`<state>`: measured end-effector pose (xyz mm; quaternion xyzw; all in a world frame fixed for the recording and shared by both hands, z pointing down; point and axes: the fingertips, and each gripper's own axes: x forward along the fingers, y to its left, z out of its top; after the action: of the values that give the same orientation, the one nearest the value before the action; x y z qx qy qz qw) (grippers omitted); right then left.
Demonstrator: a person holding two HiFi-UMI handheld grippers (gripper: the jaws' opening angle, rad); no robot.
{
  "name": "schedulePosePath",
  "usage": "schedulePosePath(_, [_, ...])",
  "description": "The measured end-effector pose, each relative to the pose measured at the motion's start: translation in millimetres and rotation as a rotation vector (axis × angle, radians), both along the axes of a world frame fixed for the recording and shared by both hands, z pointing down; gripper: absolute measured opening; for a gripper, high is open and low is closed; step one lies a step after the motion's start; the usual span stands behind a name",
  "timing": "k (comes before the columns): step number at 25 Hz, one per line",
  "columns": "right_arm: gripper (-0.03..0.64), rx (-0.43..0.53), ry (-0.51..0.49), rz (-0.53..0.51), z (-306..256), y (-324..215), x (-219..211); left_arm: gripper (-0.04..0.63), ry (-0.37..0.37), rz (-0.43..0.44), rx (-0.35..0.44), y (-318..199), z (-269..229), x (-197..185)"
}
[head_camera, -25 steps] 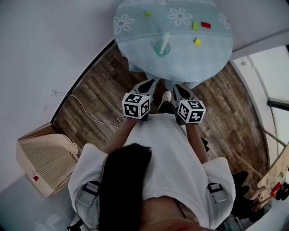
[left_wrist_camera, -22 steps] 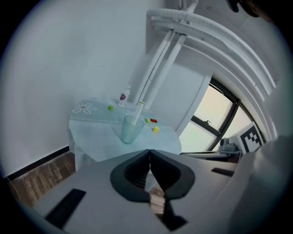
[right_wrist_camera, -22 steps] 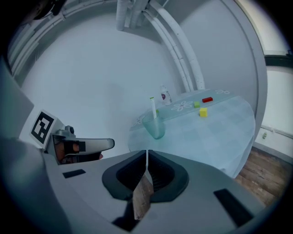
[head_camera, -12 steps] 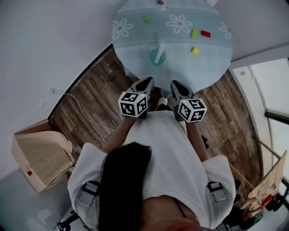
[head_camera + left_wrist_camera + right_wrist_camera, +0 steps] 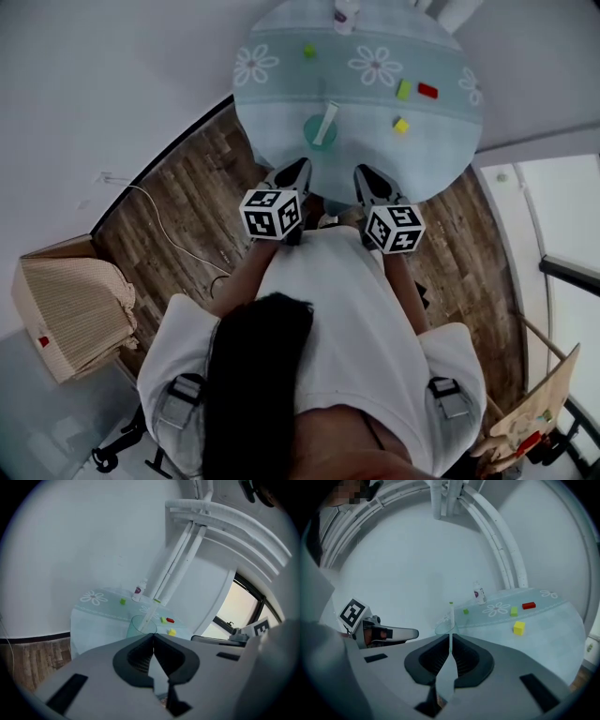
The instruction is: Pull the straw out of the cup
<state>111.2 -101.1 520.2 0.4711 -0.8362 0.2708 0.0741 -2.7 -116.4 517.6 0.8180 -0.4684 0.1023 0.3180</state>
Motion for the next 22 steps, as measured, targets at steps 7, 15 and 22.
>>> schedulePosePath(7, [0.038,-0.020,-0.022,-0.048,3.4,-8.3,2.6,0.011,-0.001,-0.052,-0.006,-3.2,-1.3,1.2])
schedulePosePath(15, [0.038,-0.031,-0.033,-0.068,3.9,-8.3,0.3,0.011,0.023,-0.070,-0.024,2.7,-1.6,2.8])
schedulePosePath(22, [0.038,-0.001,-0.020,-0.068,-2.2,-11.9,-3.8,0.011,0.019,-0.073,-0.011,-0.6,-2.8,2.2])
